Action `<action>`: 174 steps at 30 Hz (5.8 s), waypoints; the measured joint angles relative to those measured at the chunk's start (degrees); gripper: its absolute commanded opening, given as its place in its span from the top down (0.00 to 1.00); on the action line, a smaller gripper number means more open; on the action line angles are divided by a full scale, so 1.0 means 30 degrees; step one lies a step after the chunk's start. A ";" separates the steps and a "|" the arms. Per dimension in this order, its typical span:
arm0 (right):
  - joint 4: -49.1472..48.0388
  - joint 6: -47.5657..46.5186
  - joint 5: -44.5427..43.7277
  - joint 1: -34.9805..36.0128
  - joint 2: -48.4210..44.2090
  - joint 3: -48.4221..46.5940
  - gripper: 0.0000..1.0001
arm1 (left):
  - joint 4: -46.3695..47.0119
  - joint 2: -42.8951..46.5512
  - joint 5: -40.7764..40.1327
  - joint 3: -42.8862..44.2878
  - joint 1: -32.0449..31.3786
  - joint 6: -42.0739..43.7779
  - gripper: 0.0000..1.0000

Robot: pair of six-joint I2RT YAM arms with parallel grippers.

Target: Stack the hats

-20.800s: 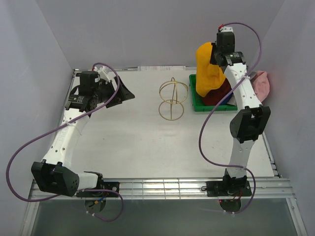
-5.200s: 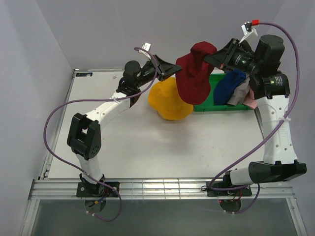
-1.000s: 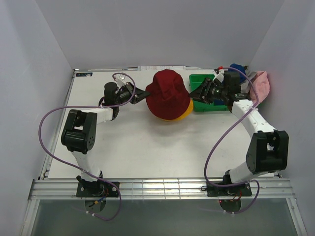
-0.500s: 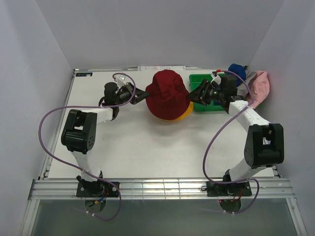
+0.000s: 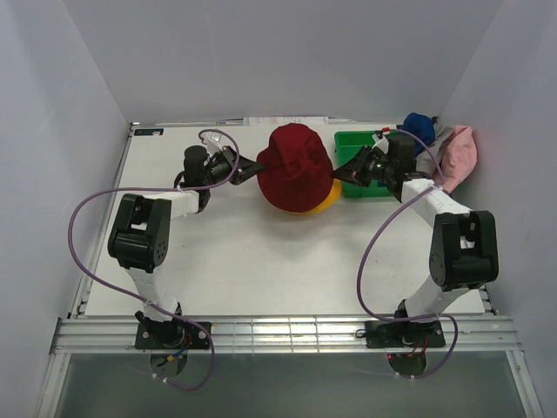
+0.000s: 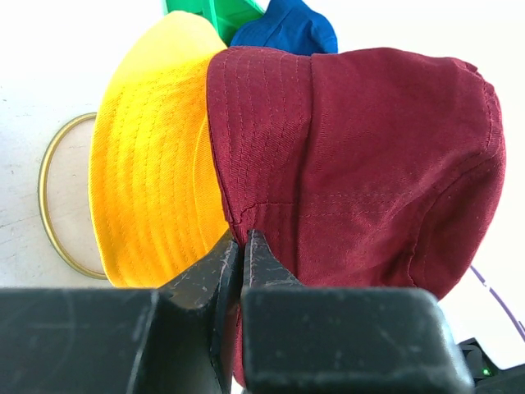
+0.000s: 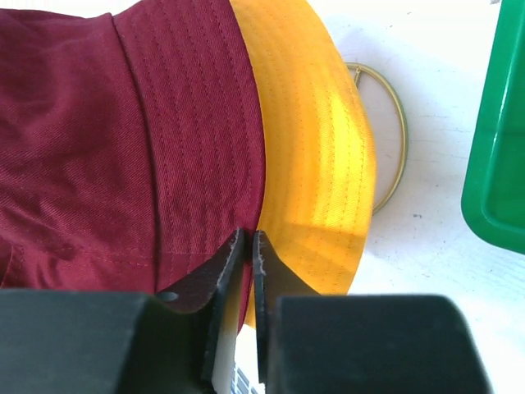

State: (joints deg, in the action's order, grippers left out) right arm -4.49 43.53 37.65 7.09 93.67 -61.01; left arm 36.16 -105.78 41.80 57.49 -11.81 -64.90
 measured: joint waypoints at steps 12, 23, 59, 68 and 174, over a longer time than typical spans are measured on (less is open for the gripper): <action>-0.0219 -0.0007 -0.0051 0.0000 0.0590 0.0022 0.92 | -0.0007 -0.0510 0.0000 -0.0007 0.0029 0.0087 1.00; -0.0277 -0.0342 -0.0415 0.0007 0.1093 0.0058 0.92 | 0.0015 -0.0619 -0.0044 -0.0262 0.0051 0.0211 1.00; 0.2710 -0.3053 -0.1647 0.0007 0.2200 -0.1137 0.92 | -0.0918 -0.1552 -0.0350 -0.0634 0.0918 0.0284 0.75; 0.3512 -0.3315 -0.1705 0.0015 0.2331 -0.1625 0.92 | -0.1071 -0.1545 -0.0364 -0.0517 0.1013 0.0321 0.64; 0.8473 -0.6025 -0.1552 0.0554 0.6375 -0.8517 0.92 | 0.3242 -0.4765 0.1355 0.3781 0.0736 -0.1151 0.72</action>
State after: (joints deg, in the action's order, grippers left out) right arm 20.93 25.45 32.99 8.75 112.79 -86.56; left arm 45.89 -120.07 45.87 68.84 -9.61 -68.36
